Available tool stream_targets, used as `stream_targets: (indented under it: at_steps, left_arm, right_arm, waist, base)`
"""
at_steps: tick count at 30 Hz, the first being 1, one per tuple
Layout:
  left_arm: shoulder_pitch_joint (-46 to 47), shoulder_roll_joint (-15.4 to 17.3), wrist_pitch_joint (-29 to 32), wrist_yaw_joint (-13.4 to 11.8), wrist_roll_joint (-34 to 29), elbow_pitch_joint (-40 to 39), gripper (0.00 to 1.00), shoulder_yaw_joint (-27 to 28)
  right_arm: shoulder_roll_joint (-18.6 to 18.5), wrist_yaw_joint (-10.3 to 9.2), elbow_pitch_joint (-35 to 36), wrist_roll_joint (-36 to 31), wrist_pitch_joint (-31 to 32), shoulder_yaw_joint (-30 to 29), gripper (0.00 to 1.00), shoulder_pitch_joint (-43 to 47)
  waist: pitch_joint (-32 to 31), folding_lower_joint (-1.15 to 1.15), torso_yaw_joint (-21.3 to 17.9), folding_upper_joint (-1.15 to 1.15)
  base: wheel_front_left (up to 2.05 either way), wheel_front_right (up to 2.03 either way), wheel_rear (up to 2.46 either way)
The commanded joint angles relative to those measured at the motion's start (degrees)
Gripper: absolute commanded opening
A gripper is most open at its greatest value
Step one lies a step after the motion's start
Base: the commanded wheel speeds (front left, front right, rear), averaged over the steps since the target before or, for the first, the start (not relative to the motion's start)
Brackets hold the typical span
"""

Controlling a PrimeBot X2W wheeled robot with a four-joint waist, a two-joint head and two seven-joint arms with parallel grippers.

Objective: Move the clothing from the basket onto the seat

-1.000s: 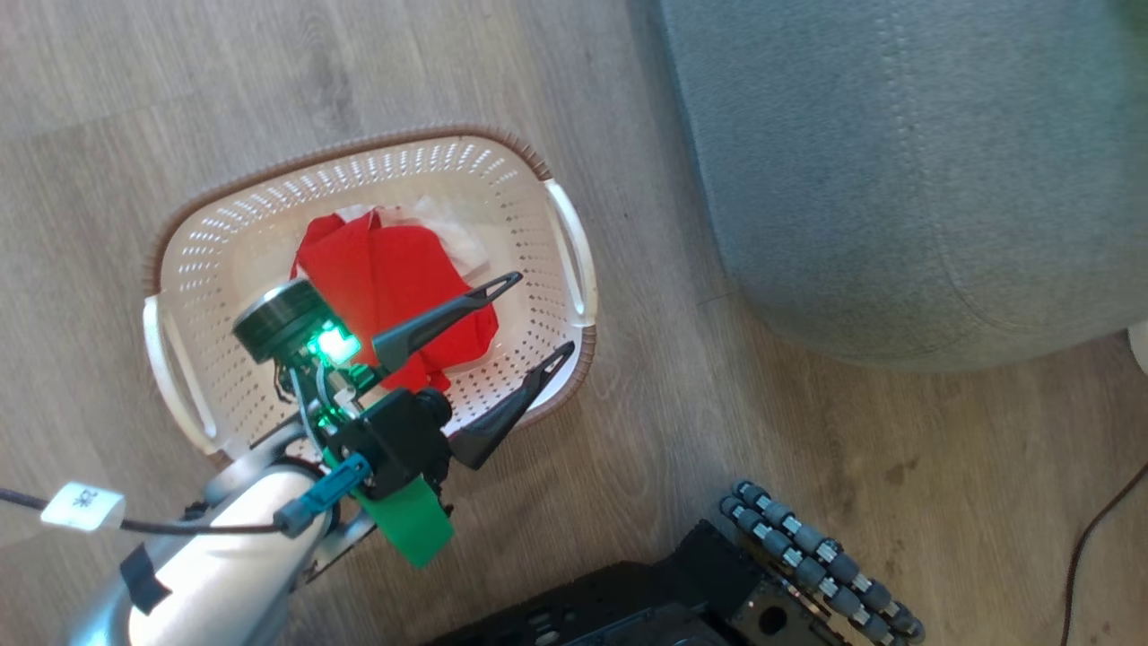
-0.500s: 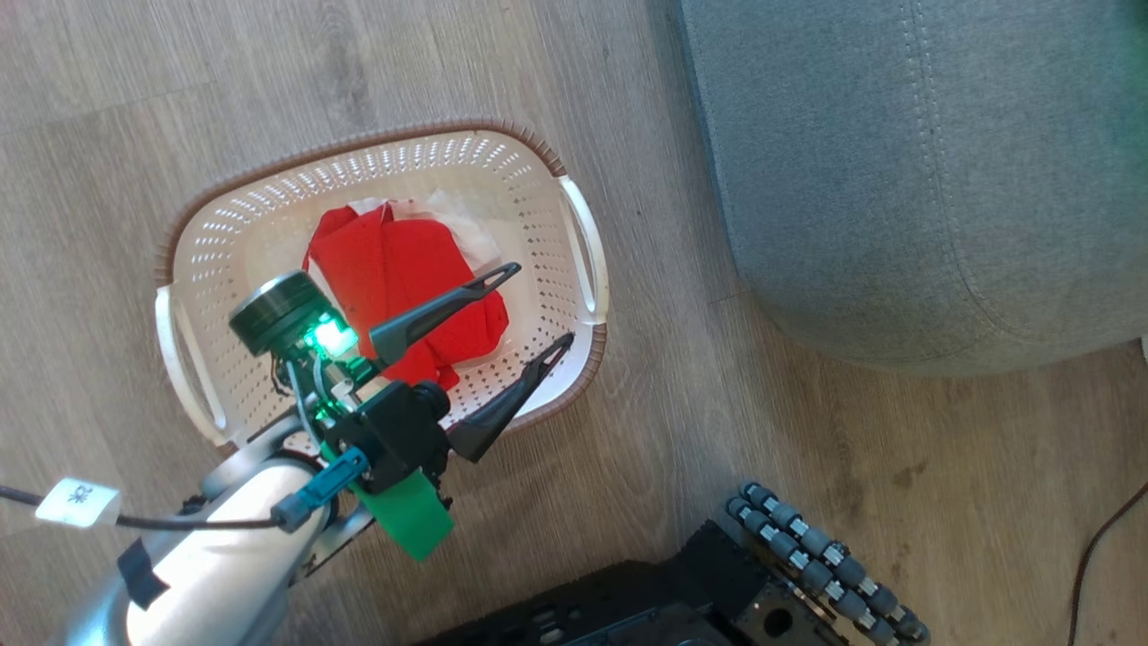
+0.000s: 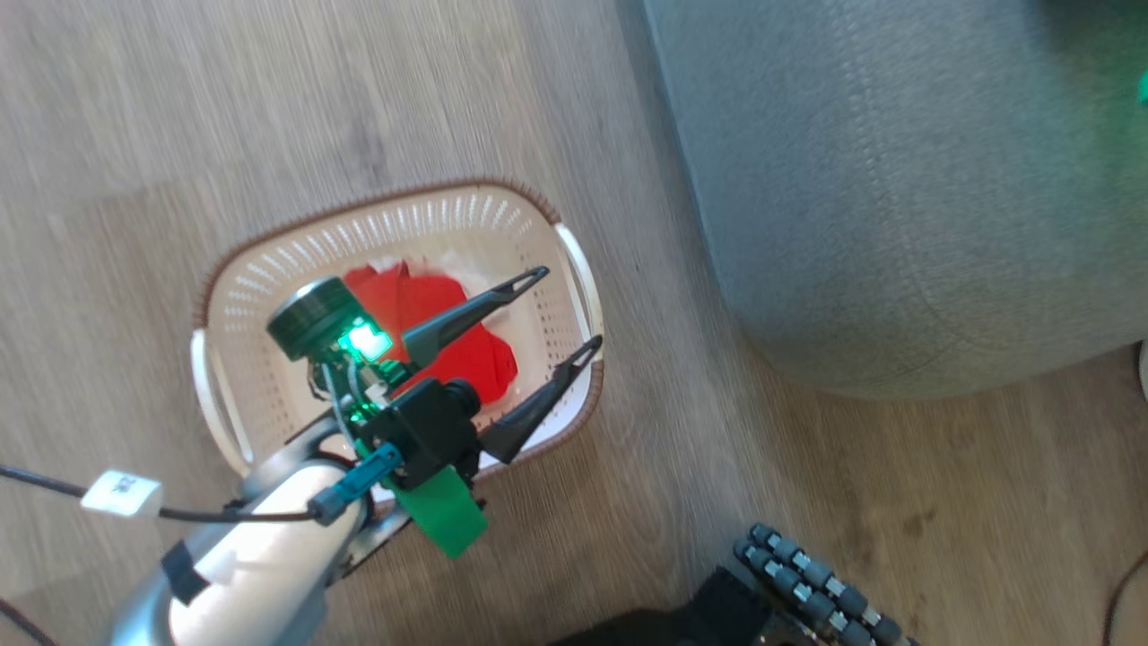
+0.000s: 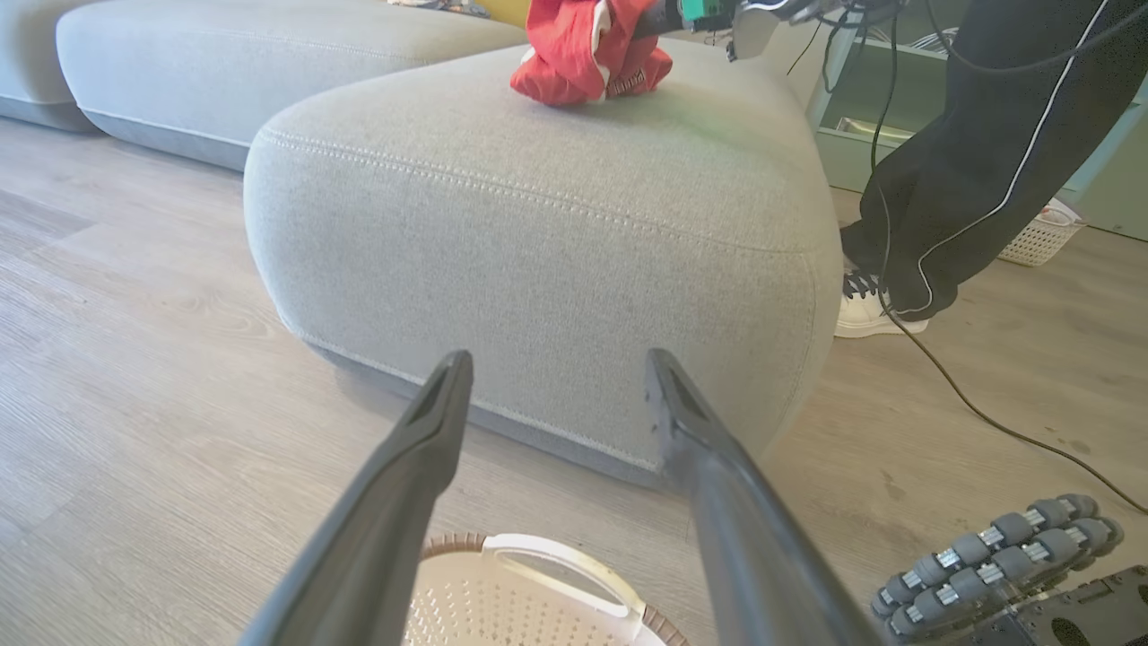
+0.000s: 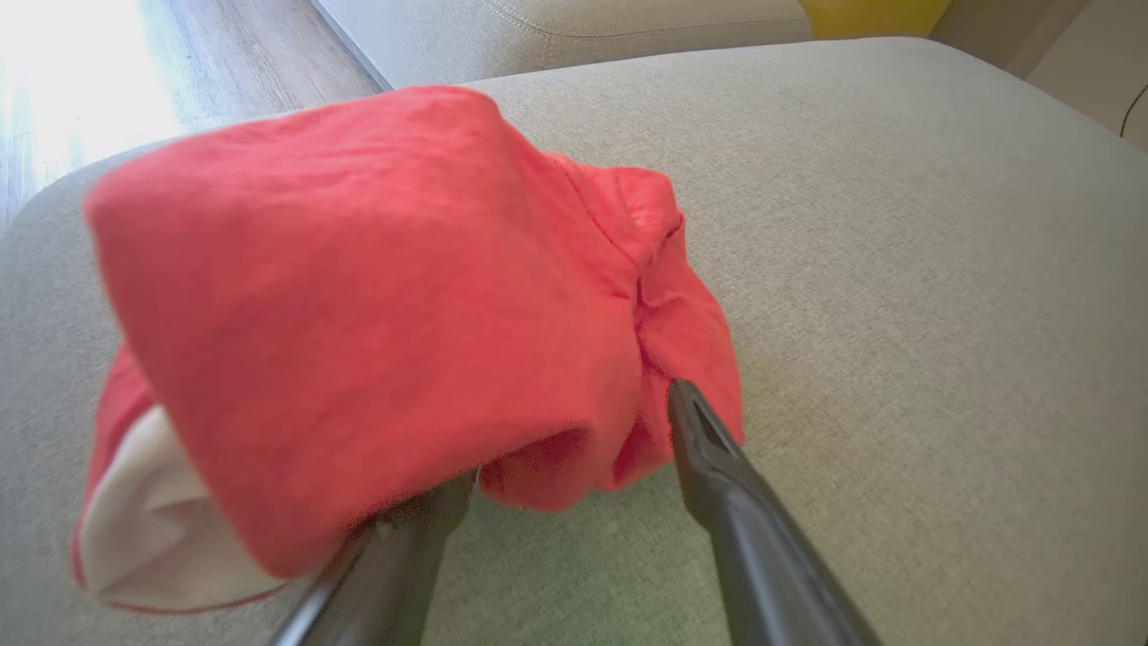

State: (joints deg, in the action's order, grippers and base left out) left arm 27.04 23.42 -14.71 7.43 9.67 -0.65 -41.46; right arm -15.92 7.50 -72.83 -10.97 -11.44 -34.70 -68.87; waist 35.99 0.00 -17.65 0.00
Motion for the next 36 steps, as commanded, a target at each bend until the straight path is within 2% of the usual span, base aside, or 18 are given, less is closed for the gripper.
stream_targets:
  at_steps: [1, 7, 11, 16, 19, 24, 29, 36]
  left_arm:
    - [-0.57, -0.88, -0.29, 0.06, -0.04, -1.2, 1.0, 1.57]
    - [-1.66, -3.87, -0.29, 0.06, -0.16, 0.07, 1.0, 1.81]
    - [-2.91, -6.18, -0.29, 0.06, -0.13, 0.77, 1.0, 3.89]
    - [-5.46, -8.78, -0.29, 0.06, 0.38, 1.22, 1.0, 7.94]
    - [-7.24, -10.85, -0.29, 0.06, 1.07, 1.54, 1.0, 11.4]
    - [-9.88, -14.14, -0.29, 0.06, 1.14, 1.61, 1.0, 18.14]
    - [-12.04, -16.87, -0.29, -0.28, -0.76, 2.29, 1.0, 25.31]
    - [-14.46, -19.37, -0.29, -2.99, -2.84, 3.77, 1.0, 33.58]
  right_arm:
    - [-1.12, -0.01, 0.81, -0.21, -0.8, 1.93, 1.0, 1.65]
    - [-1.12, -0.01, 0.95, 3.22, -2.65, 4.17, 1.0, 3.27]
    - [0.46, -0.01, 4.53, 7.99, -3.45, 9.3, 1.0, 4.61]
    - [2.82, -0.01, 18.78, 20.2, -3.53, 20.5, 1.0, 11.07]
    - [2.01, -0.01, 29.34, 29.24, -3.54, 27.03, 1.0, 17.96]
    - [0.56, -0.01, 46.33, 40.44, -3.55, 32.91, 1.0, 30.46]
    - [1.4, -0.01, 58.22, 44.77, -3.55, 36.15, 1.0, 40.7]
    - [5.1, -0.01, 65.57, 44.81, -3.55, 38.07, 1.0, 50.35]
  waist:
    - [-4.03, 0.0, 0.01, 0.0]
    - [-9.93, 0.0, 0.8, 0.0]
    - [-14.41, 0.0, 1.64, 0.0]
    - [-19.29, 0.0, 3.05, 0.0]
    - [-21.88, 0.0, 4.52, 0.0]
    - [-24.95, 0.0, 7.41, 0.0]
    - [-26.94, 0.0, 10.47, 0.0]
    - [-28.79, 0.0, 14.34, 0.0]
  base:
    - [0.0, 0.0, 0.0]
    - [0.0, 0.0, 0.0]
    - [0.0, 0.0, 0.0]
    - [0.0, 0.0, 0.0]
    - [0.0, 0.0, 0.0]
    - [0.0, 0.0, 0.0]
    - [0.0, 0.0, 0.0]
    - [0.0, 0.0, 0.0]
